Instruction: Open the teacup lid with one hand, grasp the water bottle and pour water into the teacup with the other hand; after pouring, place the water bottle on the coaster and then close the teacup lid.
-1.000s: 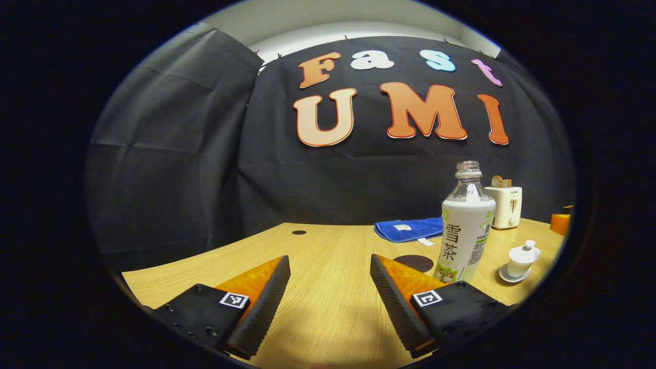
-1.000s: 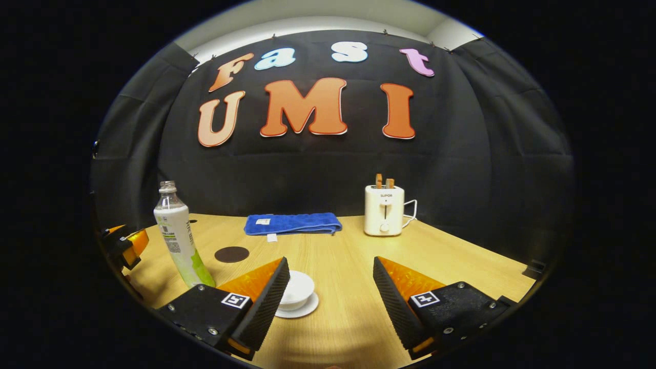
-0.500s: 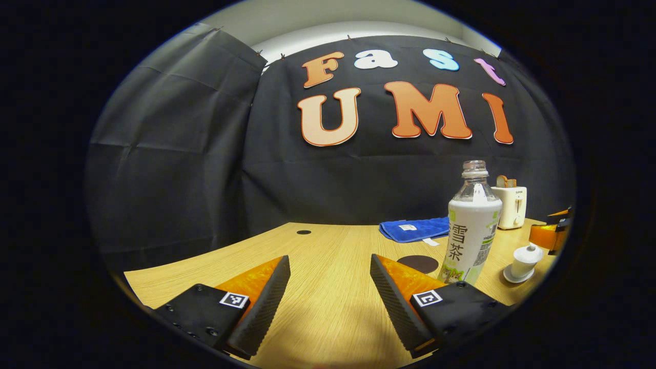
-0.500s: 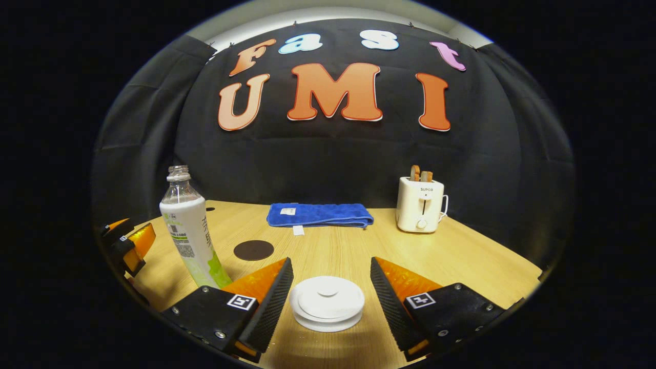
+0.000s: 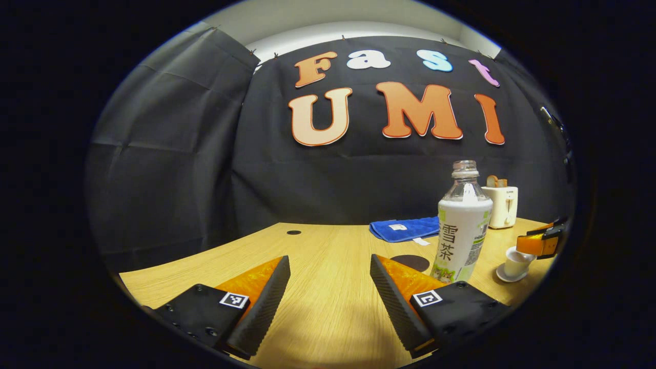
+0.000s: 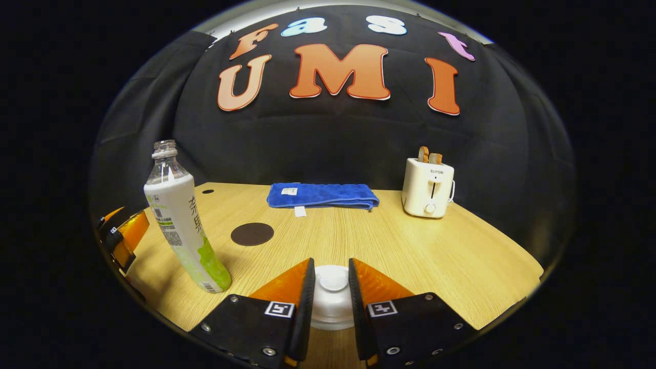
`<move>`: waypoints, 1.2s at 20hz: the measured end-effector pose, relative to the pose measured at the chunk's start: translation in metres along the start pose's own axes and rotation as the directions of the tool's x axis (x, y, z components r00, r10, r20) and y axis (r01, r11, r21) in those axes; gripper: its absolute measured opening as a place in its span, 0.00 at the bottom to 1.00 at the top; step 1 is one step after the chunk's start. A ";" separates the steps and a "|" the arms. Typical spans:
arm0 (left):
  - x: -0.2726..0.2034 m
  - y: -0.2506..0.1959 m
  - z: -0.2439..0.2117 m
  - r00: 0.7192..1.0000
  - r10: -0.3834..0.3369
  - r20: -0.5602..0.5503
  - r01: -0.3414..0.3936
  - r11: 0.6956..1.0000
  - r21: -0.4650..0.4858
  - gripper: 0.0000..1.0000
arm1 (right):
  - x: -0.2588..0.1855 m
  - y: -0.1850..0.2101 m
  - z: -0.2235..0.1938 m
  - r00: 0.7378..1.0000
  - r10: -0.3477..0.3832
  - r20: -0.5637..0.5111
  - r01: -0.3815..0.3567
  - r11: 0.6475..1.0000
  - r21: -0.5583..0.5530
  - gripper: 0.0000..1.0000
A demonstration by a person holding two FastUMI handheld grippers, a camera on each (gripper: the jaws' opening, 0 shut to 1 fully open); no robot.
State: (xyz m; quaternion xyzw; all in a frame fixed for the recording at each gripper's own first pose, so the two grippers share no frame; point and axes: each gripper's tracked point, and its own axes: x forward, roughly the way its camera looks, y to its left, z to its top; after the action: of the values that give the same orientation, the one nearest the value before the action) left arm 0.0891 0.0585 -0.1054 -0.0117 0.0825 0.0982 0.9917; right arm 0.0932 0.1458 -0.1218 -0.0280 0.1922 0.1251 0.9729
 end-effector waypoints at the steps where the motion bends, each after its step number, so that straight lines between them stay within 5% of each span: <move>1: 0.000 0.005 -0.001 0.999 0.037 -0.003 -0.037 0.999 0.002 1.00 | 0.000 -0.001 0.002 1.000 -0.003 0.003 0.003 1.000 -0.003 0.35; 8: -0.001 -0.001 0.000 1.000 0.012 0.001 -0.012 1.000 0.000 1.00 | -0.003 -0.004 0.007 1.000 -0.003 0.008 0.003 1.000 -0.008 0.18; 15: 0.000 -0.012 0.001 0.998 -0.062 0.007 0.062 0.998 -0.004 1.00 | -0.032 -0.052 0.043 0.991 -0.074 0.114 0.074 0.997 0.004 0.18; 24: -0.034 -0.066 -0.010 0.940 -0.323 -0.111 0.313 0.945 -0.099 0.96 | -0.064 -0.123 -0.001 0.974 -0.223 0.030 0.220 0.973 0.065 0.18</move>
State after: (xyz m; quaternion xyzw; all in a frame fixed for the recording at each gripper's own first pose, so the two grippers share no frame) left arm 0.0677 -0.0131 -0.1094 -0.0705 0.1376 -0.0612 0.9861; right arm 0.0670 0.0122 -0.0981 -0.0170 0.1733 0.0103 0.9847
